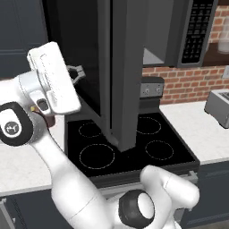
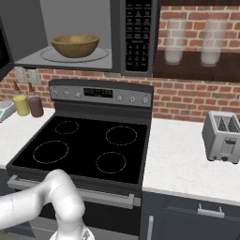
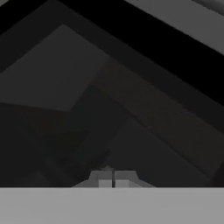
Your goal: Open the microwave, place the bowl with waffle inside the microwave, then close the microwave door and turn it on.
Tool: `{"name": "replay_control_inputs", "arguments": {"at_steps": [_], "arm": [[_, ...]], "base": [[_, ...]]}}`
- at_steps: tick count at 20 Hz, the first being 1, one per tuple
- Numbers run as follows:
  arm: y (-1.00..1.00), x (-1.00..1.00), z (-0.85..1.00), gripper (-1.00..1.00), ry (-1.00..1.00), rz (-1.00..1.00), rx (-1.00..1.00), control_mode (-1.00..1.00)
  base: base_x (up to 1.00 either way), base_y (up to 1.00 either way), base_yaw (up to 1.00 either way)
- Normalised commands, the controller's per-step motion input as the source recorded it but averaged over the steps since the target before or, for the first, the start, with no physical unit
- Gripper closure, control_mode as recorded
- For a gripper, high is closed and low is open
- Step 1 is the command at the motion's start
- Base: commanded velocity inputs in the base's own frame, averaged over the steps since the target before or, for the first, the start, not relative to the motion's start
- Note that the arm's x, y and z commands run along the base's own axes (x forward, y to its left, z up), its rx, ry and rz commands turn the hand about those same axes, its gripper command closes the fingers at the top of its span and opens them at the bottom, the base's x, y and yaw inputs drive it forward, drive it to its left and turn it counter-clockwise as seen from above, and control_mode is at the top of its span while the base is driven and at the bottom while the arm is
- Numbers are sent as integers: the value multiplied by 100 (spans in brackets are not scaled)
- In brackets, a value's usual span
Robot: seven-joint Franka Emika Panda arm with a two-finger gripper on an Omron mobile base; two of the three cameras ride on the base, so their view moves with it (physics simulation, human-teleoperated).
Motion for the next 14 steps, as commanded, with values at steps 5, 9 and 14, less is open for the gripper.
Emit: {"name": "replay_control_inputs", "arguments": {"at_steps": [5,9,14], "arm": [[-100,-1,49,100,20,14,27,-100],[-100,5,46,100,26,20,27,-100],[-100,30,32,100,28,24,25,-100]], "base": [[0,0,0],[0,0,0],[0,0,0]]}}
